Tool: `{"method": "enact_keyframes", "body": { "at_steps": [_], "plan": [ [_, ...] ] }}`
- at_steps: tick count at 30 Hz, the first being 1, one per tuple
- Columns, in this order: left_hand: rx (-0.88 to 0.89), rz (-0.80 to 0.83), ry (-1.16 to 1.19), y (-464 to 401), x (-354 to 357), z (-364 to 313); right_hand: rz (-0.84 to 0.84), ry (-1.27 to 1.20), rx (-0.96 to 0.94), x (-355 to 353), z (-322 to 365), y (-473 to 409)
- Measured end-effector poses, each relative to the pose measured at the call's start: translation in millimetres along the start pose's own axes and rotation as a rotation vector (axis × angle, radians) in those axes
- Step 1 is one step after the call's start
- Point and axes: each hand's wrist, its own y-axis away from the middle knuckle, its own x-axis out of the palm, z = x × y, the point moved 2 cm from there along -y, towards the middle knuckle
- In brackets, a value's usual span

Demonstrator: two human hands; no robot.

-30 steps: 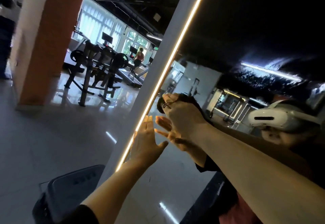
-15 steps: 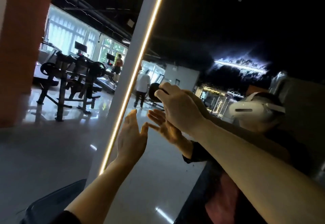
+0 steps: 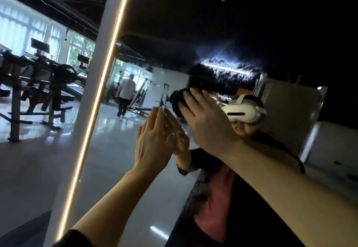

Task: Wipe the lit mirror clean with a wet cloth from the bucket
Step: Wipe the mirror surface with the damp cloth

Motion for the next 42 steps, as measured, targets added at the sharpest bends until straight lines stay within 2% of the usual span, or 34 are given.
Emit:
{"method": "enact_keyframes", "body": {
  "at_steps": [2,4,8,9,11,13,15,17,20,22,25,29,31,34,35,37,40,42],
  "plan": [
    [-0.003,0.046,-0.048,4,4,1,0.079,-0.065,-0.146,-1,14,25],
    [-0.008,0.110,-0.131,7,6,0,0.069,-0.023,-0.168,-5,-2,30],
    [-0.003,0.158,-0.278,5,2,-6,-0.069,0.076,0.190,-19,-58,10],
    [-0.008,0.163,-0.288,4,2,-6,-0.084,0.074,0.233,-21,-58,9],
    [-0.018,0.164,-0.297,3,2,-3,-0.105,0.040,0.147,-15,-32,20],
    [-0.015,0.150,-0.266,4,2,-2,-0.026,-0.054,-0.036,-5,5,42],
    [-0.006,0.130,-0.214,6,1,-1,0.053,-0.085,-0.119,-3,15,56],
    [0.011,0.116,-0.205,8,2,-2,-0.009,-0.067,0.015,-8,-9,55],
    [0.011,0.113,-0.209,9,6,-7,-0.134,0.048,0.388,-27,-66,45],
    [-0.006,0.110,-0.210,8,11,-11,-0.138,0.066,0.474,-31,-73,41],
    [0.011,0.062,-0.123,7,13,-8,-0.143,0.051,0.311,-17,-26,48],
    [-0.094,0.000,-0.022,42,15,28,0.087,-0.047,-0.079,11,54,81],
    [-0.197,0.045,-0.043,63,17,53,0.054,-0.058,-0.020,11,46,63],
    [-0.337,0.108,-0.033,76,22,76,-0.007,-0.011,0.293,0,14,11],
    [-0.354,0.104,-0.013,76,24,78,-0.008,0.001,0.333,0,14,0],
    [-0.360,0.066,0.039,77,29,81,0.010,0.006,0.242,11,41,1],
    [-0.342,-0.038,0.095,81,29,90,0.135,0.001,-0.029,33,101,30],
    [-0.340,-0.096,0.069,86,24,101,0.199,-0.015,-0.115,40,117,40]
  ]
}}
